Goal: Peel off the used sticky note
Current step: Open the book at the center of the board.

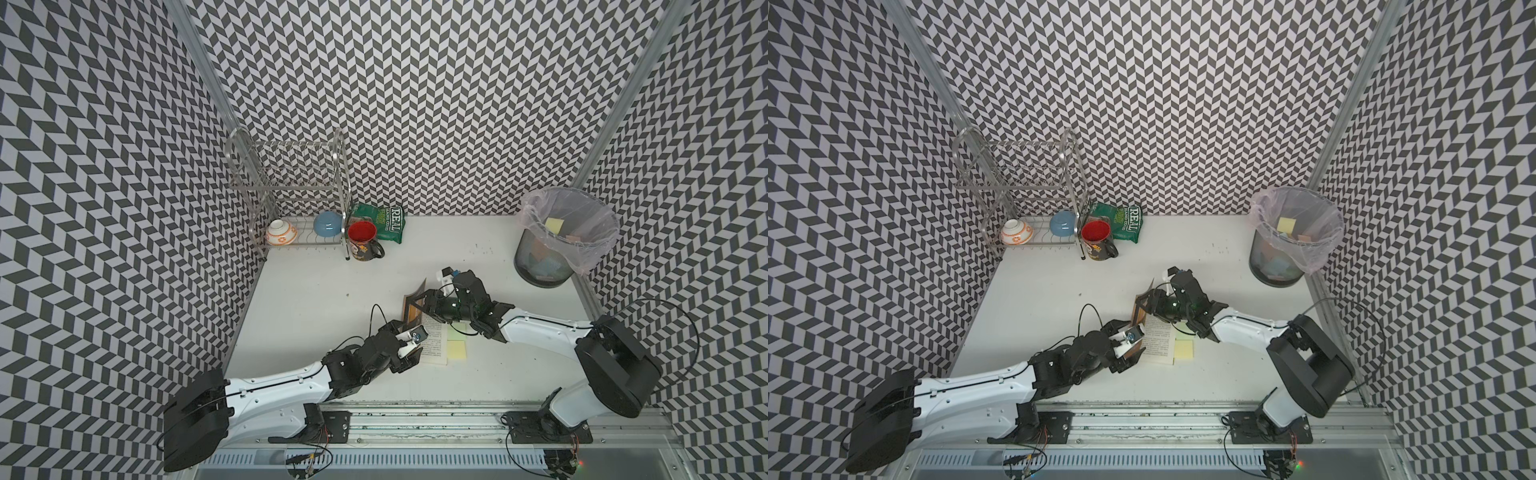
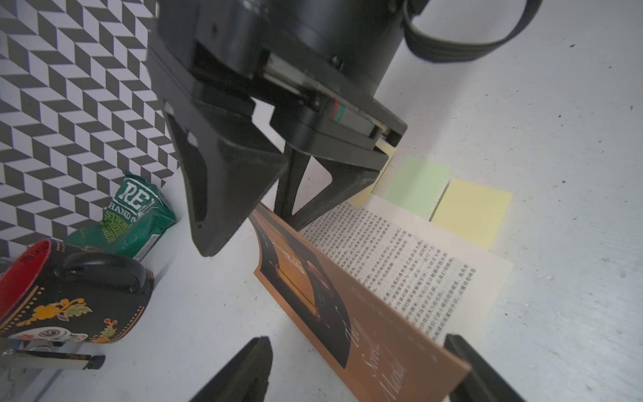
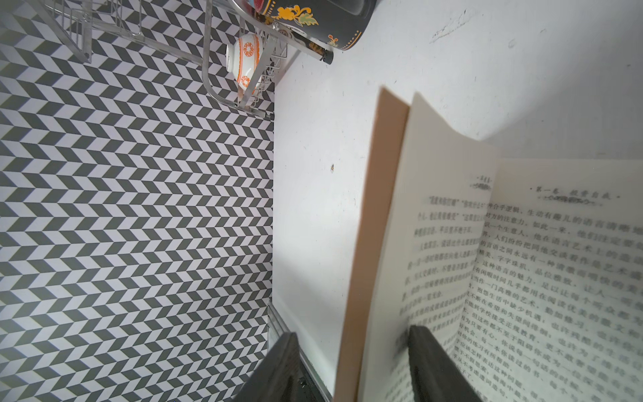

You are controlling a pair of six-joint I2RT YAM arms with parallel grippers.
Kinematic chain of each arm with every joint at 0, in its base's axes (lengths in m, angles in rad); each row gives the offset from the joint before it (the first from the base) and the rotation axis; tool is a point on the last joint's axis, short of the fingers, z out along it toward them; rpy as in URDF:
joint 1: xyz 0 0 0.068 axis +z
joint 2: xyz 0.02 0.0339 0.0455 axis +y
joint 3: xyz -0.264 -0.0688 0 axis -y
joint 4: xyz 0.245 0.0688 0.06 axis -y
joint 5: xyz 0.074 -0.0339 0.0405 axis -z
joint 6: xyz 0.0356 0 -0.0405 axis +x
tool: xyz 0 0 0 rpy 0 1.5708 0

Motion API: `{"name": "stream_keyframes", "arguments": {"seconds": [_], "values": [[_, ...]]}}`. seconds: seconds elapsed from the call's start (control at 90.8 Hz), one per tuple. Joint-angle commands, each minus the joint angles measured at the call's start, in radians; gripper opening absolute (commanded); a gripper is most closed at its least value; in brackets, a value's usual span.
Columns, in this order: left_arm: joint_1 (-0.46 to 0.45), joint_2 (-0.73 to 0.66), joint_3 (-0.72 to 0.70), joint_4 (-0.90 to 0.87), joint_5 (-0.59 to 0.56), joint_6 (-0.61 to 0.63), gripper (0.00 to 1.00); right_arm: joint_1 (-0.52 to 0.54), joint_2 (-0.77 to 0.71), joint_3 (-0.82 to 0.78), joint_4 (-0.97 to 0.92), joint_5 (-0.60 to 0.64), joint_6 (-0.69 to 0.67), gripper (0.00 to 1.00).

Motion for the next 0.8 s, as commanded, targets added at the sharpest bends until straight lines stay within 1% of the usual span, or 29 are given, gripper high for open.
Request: {"name": "stream_keyframes", "arguments": {"seconds": [0.0, 0.099, 0.22, 0.275, 0.386, 0.529, 0.584, 0.65, 0.793], "values": [[0.004, -0.022, 0.002, -0.005, -0.029, -0.006, 0.72, 0.014, -0.01, 0.029, 0.03, 0.017, 0.002, 0.54], [0.007, -0.029, 0.01, -0.019, -0.031, 0.0, 0.57, 0.018, -0.006, 0.039, 0.022, 0.024, -0.003, 0.54], [0.013, -0.033, 0.014, -0.025, -0.037, 0.004, 0.45, 0.022, 0.004, 0.052, 0.017, 0.029, -0.005, 0.54], [0.014, -0.032, 0.015, -0.028, -0.038, 0.002, 0.4, 0.023, 0.006, 0.054, 0.014, 0.03, -0.007, 0.54], [0.017, -0.032, 0.017, -0.03, -0.04, -0.002, 0.33, 0.025, 0.006, 0.059, 0.006, 0.039, -0.013, 0.54], [0.028, -0.027, 0.022, -0.035, -0.039, -0.008, 0.2, 0.025, 0.005, 0.064, -0.005, 0.048, -0.021, 0.54], [0.036, -0.024, 0.027, -0.04, -0.038, -0.013, 0.12, 0.025, 0.004, 0.065, -0.01, 0.05, -0.025, 0.54], [0.047, -0.018, 0.034, -0.049, -0.035, -0.022, 0.0, 0.025, 0.001, 0.066, -0.016, 0.054, -0.028, 0.54], [0.089, -0.014, 0.049, -0.07, -0.01, -0.039, 0.0, 0.025, -0.008, 0.076, -0.046, 0.071, -0.048, 0.54]]}}
